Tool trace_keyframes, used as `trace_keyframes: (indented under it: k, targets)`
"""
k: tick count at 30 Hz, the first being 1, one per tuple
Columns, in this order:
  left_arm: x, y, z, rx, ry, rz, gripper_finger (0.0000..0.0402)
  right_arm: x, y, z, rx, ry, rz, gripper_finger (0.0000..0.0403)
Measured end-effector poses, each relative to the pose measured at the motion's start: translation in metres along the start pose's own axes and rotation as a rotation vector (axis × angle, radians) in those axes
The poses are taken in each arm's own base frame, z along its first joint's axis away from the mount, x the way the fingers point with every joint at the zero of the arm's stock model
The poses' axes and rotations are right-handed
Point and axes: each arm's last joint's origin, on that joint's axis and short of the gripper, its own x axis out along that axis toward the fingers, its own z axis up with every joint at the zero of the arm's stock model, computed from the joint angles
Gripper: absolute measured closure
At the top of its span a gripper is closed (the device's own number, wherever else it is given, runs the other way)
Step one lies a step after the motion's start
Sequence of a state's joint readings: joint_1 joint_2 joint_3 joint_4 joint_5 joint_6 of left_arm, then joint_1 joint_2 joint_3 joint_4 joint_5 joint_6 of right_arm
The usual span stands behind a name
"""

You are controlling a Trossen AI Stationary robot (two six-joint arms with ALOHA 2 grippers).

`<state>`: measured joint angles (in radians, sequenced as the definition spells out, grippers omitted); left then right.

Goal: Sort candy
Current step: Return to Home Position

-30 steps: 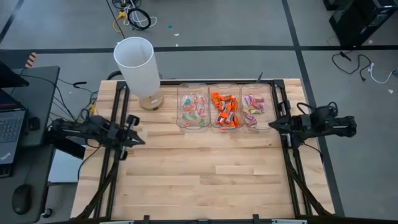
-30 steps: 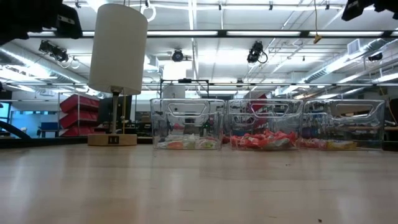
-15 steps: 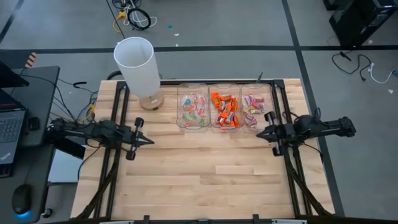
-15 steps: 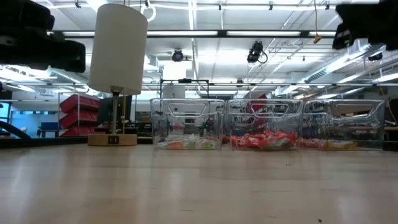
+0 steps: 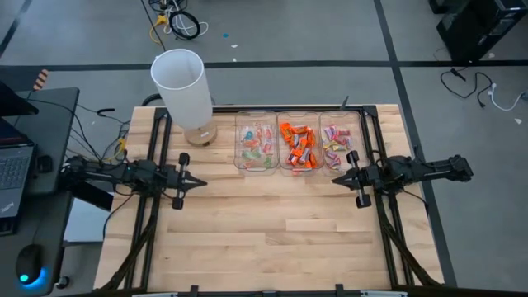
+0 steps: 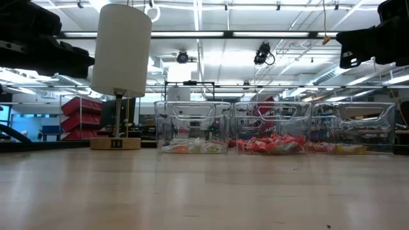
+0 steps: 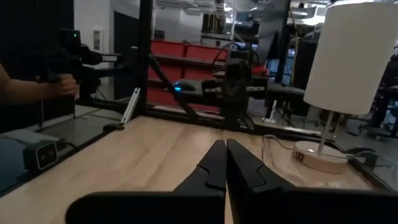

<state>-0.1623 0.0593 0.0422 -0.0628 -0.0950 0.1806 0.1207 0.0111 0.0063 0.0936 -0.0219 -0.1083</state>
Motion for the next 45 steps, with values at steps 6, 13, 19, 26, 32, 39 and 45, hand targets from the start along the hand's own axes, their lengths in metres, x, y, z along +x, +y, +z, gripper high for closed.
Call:
trace_keyframes:
  k: [6, 13, 19, 26, 32, 39, 45]
  targets:
    - [0.0, 0.0, -0.0002, -0.11, 0.002, 0.001, 0.0395, 0.0, 0.0, 0.0, 0.001, 0.001, -0.001, 0.0403]
    - [0.0, 0.0001, 0.0006, -0.136, -0.007, 0.002, 0.0395, 0.0, -0.0001, 0.0, 0.001, 0.0, -0.002, 0.0402]
    - [0.0, 0.0001, 0.0007, -0.135, -0.007, 0.002, 0.0394, 0.0, -0.0001, 0.0, 0.001, 0.0, -0.002, 0.0401]
    - [0.0, 0.0001, 0.0006, -0.135, -0.007, 0.002, 0.0394, 0.0, -0.0001, -0.0001, 0.001, 0.001, -0.002, 0.0401]
    - [0.0, 0.0002, 0.0008, -0.134, -0.008, 0.003, 0.0394, 0.0, 0.0, -0.0001, 0.001, 0.001, -0.002, 0.0402]
    - [0.0, 0.0002, 0.0007, -0.134, -0.008, 0.003, 0.0394, 0.0, -0.0001, -0.0001, 0.001, 0.001, -0.003, 0.0401]
    - [0.0, 0.0002, 0.0008, -0.134, -0.008, 0.003, 0.0394, 0.0, 0.0, -0.0001, 0.001, 0.001, -0.002, 0.0401]
